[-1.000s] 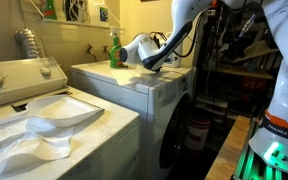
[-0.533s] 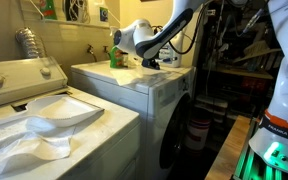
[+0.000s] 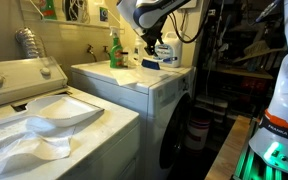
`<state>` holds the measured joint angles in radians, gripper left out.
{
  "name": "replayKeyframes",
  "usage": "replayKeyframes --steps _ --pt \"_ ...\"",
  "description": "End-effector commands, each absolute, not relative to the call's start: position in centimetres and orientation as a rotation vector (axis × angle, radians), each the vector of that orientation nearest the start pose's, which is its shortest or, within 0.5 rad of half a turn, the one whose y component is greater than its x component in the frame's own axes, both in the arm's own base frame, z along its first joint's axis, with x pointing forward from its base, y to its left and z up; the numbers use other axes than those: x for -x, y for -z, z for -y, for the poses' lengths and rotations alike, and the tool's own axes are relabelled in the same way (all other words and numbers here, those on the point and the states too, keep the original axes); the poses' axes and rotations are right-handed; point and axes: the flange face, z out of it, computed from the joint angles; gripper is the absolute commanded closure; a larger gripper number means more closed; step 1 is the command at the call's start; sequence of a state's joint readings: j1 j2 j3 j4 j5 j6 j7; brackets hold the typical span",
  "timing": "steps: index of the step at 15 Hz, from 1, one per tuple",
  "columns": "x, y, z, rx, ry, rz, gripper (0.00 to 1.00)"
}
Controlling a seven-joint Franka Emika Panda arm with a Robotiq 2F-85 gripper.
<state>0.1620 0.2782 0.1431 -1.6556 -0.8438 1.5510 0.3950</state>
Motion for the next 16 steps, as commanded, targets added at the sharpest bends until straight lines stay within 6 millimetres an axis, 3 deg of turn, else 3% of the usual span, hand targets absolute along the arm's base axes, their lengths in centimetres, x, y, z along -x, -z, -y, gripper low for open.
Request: replayKeyframes --steps 1,5,8,12,13,16 --pt "-58.4 -49.4 -8.7 -2.431 -0.028 0.037 0.0" --pt "-55.7 -53.5 -8.5 -2.582 -0.202 0.055 0.0" --pt "-53.0 -55.4 -7.4 -2.677 -0.339 0.042 0.0" --pt "-49.8 -55.2 -5.2 -2.806 -0.499 -0.151 0.0" --pt "-52.6 -56.3 -6.7 -2.758 -0.448 -0.073 0.0" --pt "-50.8 -55.7 -5.5 -2.784 -0.484 -0.128 0.0"
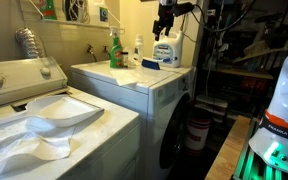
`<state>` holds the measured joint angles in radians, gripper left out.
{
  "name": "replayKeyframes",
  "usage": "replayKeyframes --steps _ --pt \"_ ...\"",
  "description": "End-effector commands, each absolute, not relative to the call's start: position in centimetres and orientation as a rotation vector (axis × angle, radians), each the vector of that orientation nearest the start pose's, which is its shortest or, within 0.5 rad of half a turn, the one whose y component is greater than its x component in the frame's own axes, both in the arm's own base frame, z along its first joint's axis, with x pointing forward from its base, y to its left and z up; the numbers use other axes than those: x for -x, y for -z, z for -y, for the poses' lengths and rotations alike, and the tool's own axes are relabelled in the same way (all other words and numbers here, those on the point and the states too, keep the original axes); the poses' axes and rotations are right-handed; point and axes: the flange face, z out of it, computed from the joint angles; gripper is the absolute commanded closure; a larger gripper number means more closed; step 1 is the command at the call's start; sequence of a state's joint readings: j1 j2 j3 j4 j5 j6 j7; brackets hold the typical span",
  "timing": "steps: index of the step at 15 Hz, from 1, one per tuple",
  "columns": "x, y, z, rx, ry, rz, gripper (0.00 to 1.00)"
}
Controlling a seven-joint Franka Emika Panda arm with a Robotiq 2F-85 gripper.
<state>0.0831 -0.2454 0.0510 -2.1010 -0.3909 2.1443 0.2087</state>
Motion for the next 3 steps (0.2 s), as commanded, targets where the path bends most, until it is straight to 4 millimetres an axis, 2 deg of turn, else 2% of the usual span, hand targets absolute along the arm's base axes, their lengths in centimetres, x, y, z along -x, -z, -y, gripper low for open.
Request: replayKeyframes --steps 1,3 --pt "-50.64 -55.61 -5.47 3.4 0.591 0.159 0.0" --pt "-50.58 -55.6 -5.57 3.399 0.592 0.162 0.0"
